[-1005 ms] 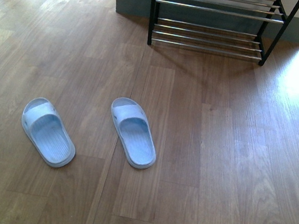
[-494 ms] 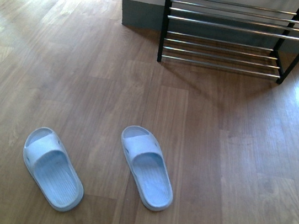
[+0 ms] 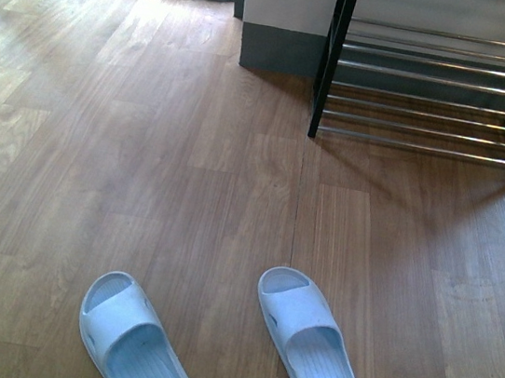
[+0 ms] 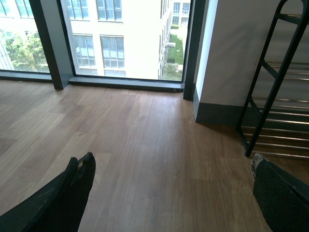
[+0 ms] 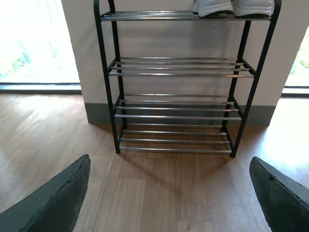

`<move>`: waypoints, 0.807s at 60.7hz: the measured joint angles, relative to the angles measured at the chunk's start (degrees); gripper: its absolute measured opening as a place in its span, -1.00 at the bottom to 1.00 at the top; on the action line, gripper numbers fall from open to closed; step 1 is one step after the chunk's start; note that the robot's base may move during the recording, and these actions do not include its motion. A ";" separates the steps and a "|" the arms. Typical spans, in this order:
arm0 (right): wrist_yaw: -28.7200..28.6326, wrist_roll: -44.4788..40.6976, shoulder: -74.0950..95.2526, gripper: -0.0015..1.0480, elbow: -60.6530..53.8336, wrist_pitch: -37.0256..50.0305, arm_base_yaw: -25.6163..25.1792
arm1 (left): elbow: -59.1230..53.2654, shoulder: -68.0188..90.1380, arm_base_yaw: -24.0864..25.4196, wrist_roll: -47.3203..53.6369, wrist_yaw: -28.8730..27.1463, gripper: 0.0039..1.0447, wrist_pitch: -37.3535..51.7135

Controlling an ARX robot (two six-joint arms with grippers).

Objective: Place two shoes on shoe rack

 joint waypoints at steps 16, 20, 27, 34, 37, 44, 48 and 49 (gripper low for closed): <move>-8.83 -9.35 40.68 0.82 4.22 25.22 5.75 | 0.00 0.00 0.00 0.00 0.07 0.83 0.00; -7.69 -10.12 61.02 0.82 7.85 37.55 7.96 | 0.00 0.00 0.00 0.00 0.07 0.83 0.00; -6.19 -10.91 86.09 0.82 14.14 49.57 10.78 | 0.00 0.00 0.00 0.00 0.07 0.83 0.00; -4.70 -12.55 113.68 0.82 24.09 57.86 13.27 | 0.00 0.00 0.00 0.00 0.07 0.83 0.00; -5.11 -13.27 123.86 0.82 28.92 58.29 13.66 | 0.00 0.00 0.00 0.00 0.07 0.83 0.00; -5.75 -15.26 140.50 0.82 38.10 58.03 13.66 | 0.00 0.00 0.00 0.00 0.07 0.83 0.00; -5.70 -16.74 148.58 0.82 43.50 56.74 13.49 | 0.00 0.00 0.00 0.00 0.07 0.83 0.00; -5.70 -17.05 150.16 0.82 44.57 56.59 13.44 | 0.00 0.00 0.00 0.00 0.07 0.83 0.00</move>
